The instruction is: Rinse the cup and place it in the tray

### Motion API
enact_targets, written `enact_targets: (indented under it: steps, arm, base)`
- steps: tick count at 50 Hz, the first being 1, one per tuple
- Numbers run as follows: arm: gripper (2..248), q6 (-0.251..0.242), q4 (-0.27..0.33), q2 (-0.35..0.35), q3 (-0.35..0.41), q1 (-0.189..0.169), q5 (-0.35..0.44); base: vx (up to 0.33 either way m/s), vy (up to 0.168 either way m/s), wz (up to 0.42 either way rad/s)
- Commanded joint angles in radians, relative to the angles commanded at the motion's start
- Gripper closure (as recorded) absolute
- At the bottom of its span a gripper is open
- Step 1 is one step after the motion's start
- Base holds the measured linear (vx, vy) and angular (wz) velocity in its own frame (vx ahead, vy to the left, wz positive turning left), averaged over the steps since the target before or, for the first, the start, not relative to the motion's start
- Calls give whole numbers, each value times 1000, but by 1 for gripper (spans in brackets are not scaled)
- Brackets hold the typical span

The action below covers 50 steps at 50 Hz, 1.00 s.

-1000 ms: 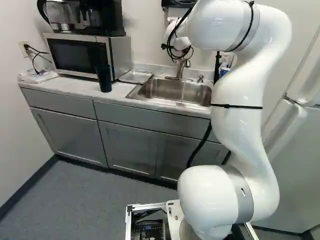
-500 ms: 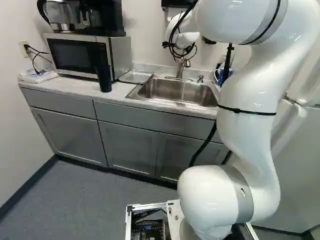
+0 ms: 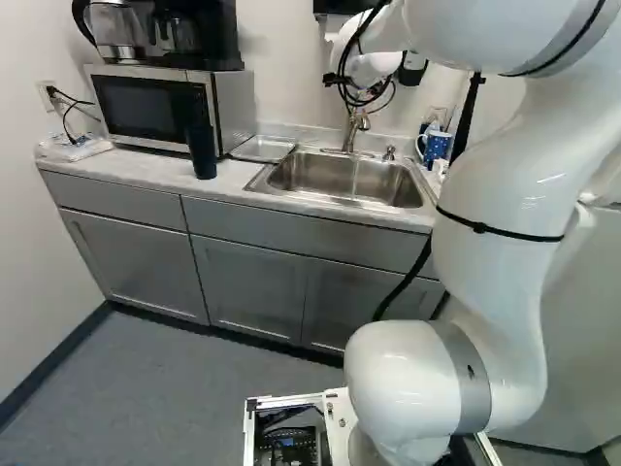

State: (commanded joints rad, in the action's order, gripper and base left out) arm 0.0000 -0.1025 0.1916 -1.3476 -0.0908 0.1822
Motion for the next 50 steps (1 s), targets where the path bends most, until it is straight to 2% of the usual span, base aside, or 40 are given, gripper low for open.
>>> enact_targets:
  steps: [23, 36, 50]
  arm:
    - [3, 0, 0, -88, 94, -44, -5]
    - [3, 0, 7, -132, 141, -66, -42]
    - [3, 0, 46, -179, 188, -89, -93]
  base:
    - [0, 0, 0]
    - [0, 0, 0]
    - [0, 0, 0]
